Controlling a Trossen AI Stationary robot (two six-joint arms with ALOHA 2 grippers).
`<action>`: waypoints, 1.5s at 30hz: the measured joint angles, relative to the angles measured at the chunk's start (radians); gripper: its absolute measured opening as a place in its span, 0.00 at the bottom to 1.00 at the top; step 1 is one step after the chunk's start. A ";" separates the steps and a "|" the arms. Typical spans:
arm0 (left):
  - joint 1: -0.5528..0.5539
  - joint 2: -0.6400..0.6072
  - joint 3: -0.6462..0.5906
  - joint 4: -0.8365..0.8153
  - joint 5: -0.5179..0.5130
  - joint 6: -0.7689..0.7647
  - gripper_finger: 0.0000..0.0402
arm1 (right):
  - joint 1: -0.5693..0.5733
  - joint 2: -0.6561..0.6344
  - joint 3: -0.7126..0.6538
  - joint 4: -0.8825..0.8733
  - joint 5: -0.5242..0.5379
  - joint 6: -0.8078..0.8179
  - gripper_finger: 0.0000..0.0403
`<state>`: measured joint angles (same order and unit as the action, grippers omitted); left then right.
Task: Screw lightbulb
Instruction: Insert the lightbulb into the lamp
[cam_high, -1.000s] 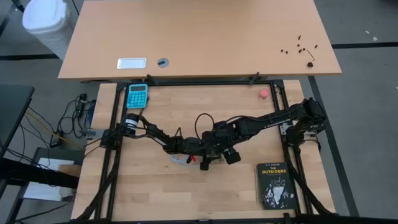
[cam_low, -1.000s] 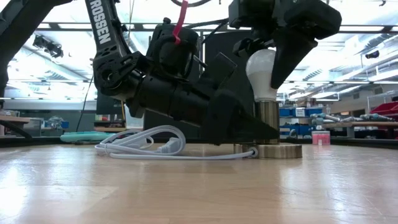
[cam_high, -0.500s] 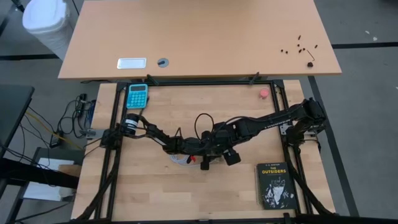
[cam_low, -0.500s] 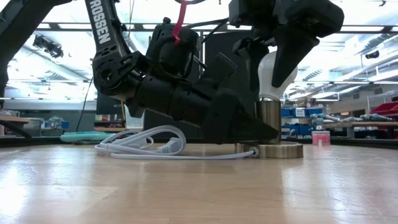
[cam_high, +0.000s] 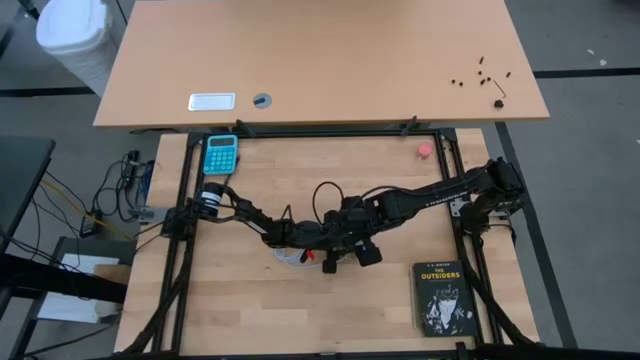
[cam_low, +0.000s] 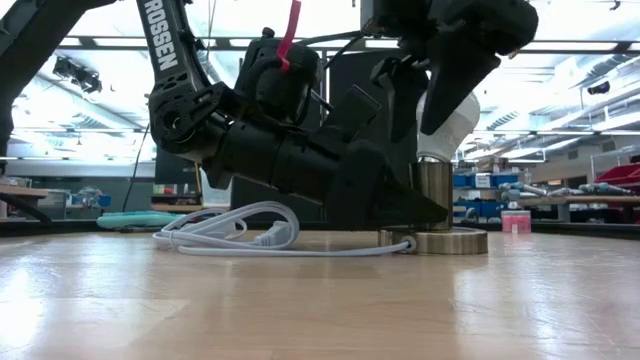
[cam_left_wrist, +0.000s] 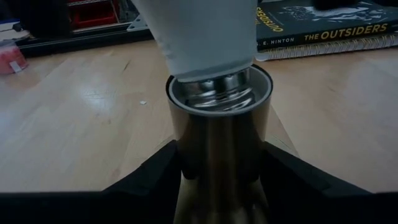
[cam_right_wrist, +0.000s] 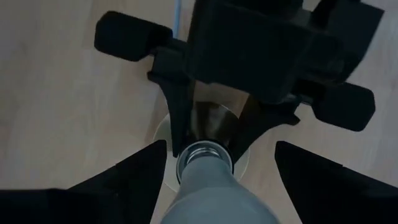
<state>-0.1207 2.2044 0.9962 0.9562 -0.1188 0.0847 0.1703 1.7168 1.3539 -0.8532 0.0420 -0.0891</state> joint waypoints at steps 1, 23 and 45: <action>0.000 0.000 0.000 0.000 0.000 0.000 0.49 | -0.001 0.000 0.007 0.000 -0.003 0.000 0.78; 0.001 0.000 0.000 -0.006 -0.001 -0.011 0.49 | 0.056 -0.003 0.284 -0.544 0.145 0.195 0.77; 0.003 0.000 0.000 -0.009 -0.001 -0.016 0.49 | 0.037 -0.003 0.197 -0.468 0.200 0.218 0.77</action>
<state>-0.1181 2.2044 0.9966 0.9474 -0.1196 0.0689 0.2070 1.7134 1.5509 -1.3215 0.2424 0.1287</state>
